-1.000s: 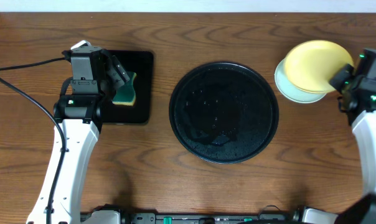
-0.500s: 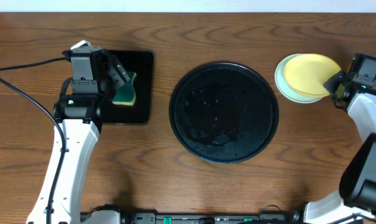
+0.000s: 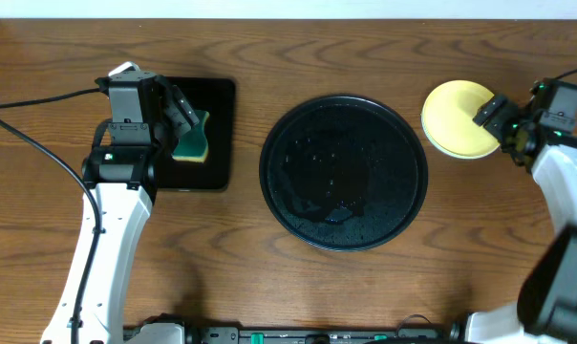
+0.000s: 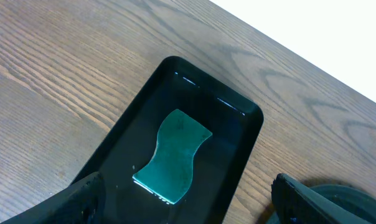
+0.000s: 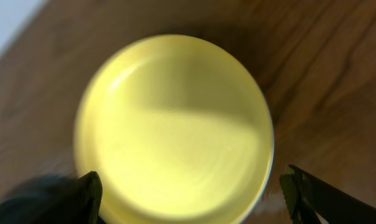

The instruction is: Clean dirty plates on tray and stack at the side

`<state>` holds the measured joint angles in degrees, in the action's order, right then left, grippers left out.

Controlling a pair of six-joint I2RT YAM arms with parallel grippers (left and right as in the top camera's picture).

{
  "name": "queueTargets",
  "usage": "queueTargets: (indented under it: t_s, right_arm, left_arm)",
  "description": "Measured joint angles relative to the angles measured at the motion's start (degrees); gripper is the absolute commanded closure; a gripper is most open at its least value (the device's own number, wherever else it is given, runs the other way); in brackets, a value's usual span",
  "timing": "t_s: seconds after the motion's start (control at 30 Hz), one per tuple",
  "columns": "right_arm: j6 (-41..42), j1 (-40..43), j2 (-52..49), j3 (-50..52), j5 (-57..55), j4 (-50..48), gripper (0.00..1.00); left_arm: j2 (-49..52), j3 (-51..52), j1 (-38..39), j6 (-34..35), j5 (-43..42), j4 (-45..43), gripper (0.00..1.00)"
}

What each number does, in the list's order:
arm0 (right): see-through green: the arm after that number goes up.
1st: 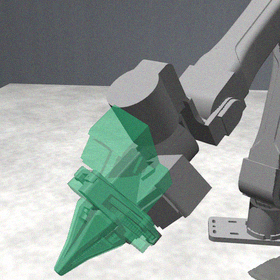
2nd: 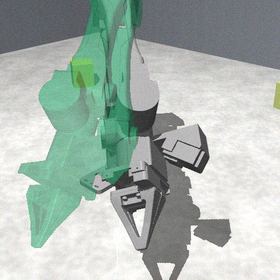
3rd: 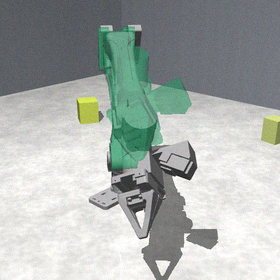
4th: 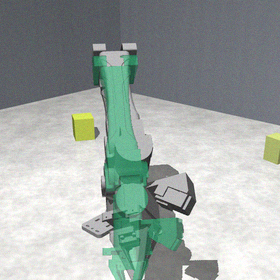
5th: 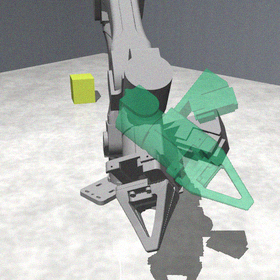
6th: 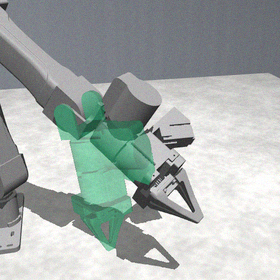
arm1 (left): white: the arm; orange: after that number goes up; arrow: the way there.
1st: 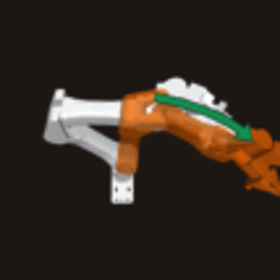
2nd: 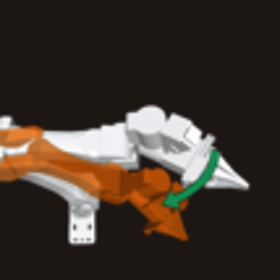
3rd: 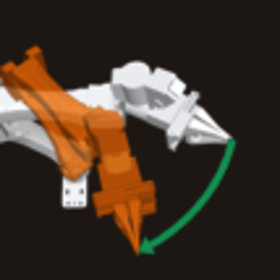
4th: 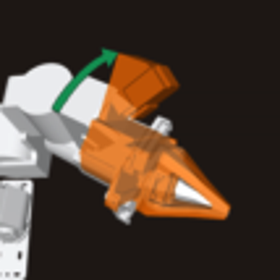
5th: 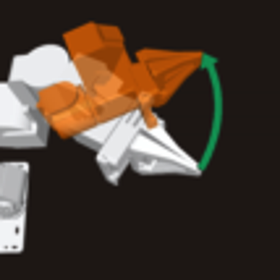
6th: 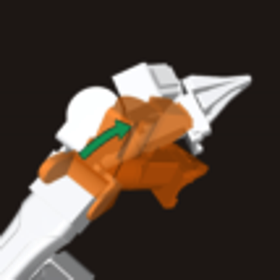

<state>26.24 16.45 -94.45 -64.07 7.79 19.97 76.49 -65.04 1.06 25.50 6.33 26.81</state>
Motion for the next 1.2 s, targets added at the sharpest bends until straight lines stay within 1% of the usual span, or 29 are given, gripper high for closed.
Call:
queueTargets:
  t_s: [0.07, 0.23, 0.33, 0.43, 0.53, 0.6, 0.7, 0.87, 0.93, 1.2]
  right_arm:
    - [0.0, -0.3, 5.8, 0.0, 0.4, 3.0, 0.01]
    - [-0.2, -0.3, 20.8, -0.3, 0.8, 15.7, 0.01]
    - [-0.4, -0.5, 27.3, 0.0, 0.8, 23.1, 0.01]
    - [-1.4, -2.1, 31.9, 3.1, 0.8, 26.6, 0.01]
    - [-2.1, -5.1, 35.6, 9.6, 2.0, 27.1, 0.01]
    - [-2.4, -6.8, 37.0, 13.9, 4.1, 27.2, 0.01]
    - [-2.5, -8.0, 37.4, 17.2, 9.3, 27.3, 0.01]
    - [0.0, -8.1, 37.6, 17.6, 21.5, 27.0, 0.01]
    - [0.9, -8.1, 37.6, 17.6, 24.2, 27.2, 0.01]
    - [2.2, -8.1, 37.6, 17.6, 26.3, 31.2, 0.01]
  left_arm:
    - [0.0, 0.0, 0.0, 0.0, 0.0, 0.0, 0.14]
    - [0.0, 0.0, 0.0, 0.0, 0.0, 0.0, 0.14]
    - [0.0, 0.0, 0.0, 0.0, 0.0, 0.0, 0.14]
    - [0.0, 0.0, 0.0, 0.0, 0.0, 0.0, 0.14]
    - [0.0, 0.0, 0.0, 0.0, 0.0, 0.0, 0.14]
    - [0.0, 0.0, 0.0, 0.0, 0.0, 0.0, 0.14]
    - [0.0, 0.0, 0.0, 0.0, 0.0, 0.0, 0.14]
    - [0.0, 0.0, 0.0, 0.0, 0.0, 0.0, 0.14]
    - [0.0, 0.0, 0.0, 0.0, 0.0, 0.0, 0.14]
    - [0.0, 0.0, 0.0, 0.0, 0.0, 0.0, 0.14]
